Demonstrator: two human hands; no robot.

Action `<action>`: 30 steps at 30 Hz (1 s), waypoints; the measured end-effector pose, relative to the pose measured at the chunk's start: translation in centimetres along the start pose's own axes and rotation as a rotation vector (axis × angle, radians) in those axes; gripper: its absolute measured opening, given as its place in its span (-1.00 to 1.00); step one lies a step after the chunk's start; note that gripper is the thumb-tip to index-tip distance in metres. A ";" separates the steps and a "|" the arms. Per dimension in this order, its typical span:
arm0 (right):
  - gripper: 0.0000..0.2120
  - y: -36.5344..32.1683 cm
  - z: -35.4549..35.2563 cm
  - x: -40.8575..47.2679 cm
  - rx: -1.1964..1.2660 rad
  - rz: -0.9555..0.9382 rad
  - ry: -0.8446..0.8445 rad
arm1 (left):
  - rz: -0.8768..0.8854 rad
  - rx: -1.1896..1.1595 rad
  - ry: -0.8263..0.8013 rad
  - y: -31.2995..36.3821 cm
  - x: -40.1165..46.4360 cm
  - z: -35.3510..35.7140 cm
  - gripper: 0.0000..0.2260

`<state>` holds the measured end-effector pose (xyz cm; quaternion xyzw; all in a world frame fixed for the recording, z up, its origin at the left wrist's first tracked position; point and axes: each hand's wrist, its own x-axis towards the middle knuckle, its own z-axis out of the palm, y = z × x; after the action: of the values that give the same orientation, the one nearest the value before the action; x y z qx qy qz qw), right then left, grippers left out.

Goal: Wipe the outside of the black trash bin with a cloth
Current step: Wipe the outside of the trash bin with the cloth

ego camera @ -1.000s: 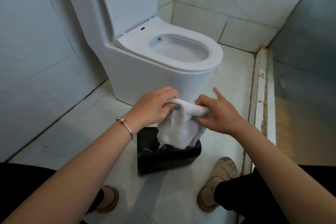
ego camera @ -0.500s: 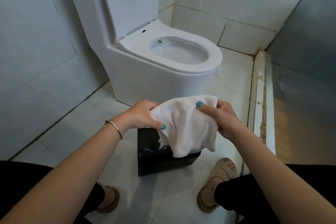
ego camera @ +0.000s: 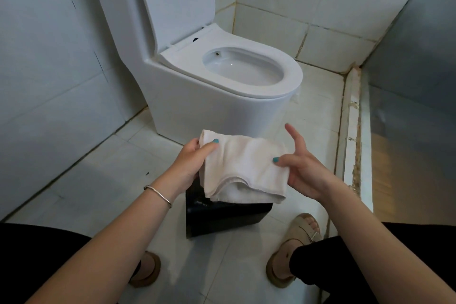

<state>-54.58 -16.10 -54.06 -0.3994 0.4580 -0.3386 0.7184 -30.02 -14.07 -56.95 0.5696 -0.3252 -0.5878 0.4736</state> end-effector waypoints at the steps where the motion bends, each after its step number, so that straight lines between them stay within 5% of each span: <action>1: -0.28 -0.2 0.1 -0.2 -0.022 -0.013 -0.045 | -0.022 -0.023 -0.032 0.1 0.0 -0.1 -0.53; 3: -0.27 -0.4 -0.1 -0.3 -0.115 -0.007 -0.074 | -0.063 -0.044 -0.121 0.0 0.1 -0.8 -0.16; 6: -0.04 -0.5 -0.7 -0.6 -0.339 0.012 -0.120 | -0.093 -0.017 -0.226 -0.2 0.1 -2.0 -0.07; 10: 0.03 -0.5 -1.0 -0.5 -0.401 0.011 -0.126 | -0.046 -0.039 -0.286 -0.1 0.0 -2.7 -0.32; 15: -0.13 -0.4 -1.7 -0.2 -0.172 -0.122 -0.218 | 0.073 -0.254 -0.336 0.5 0.4 -3.5 -0.29; 21: -0.42 -1.1 -1.0 -0.8 0.066 -0.115 -0.161 | 0.083 -0.300 -0.366 1.2 -0.3 -3.5 -0.55; 24: -0.66 -1.5 -1.4 -1.0 0.199 -0.027 -0.296 | 0.006 -0.412 -0.445 1.4 -0.5 -4.3 -0.79; 26: -0.68 -1.4 -0.9 -1.0 0.102 -0.040 -0.231 | -0.059 -0.388 -0.470 1.7 -0.6 -4.2 -0.82; 28: -0.75 -0.6 -0.4 -0.6 -0.169 -0.149 -0.042 | -0.042 -0.197 -0.343 1.4 -0.6 -3.4 -0.63; 30: -0.61 -0.1 -0.3 -0.1 -0.322 -0.231 0.086 | 0.098 0.000 -0.170 1.3 -0.9 -2.5 -0.65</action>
<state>-54.89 -16.12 -53.99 -0.5442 0.4879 -0.3576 0.5813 -27.45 -13.23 -55.80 0.5011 -0.3919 -0.6100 0.4725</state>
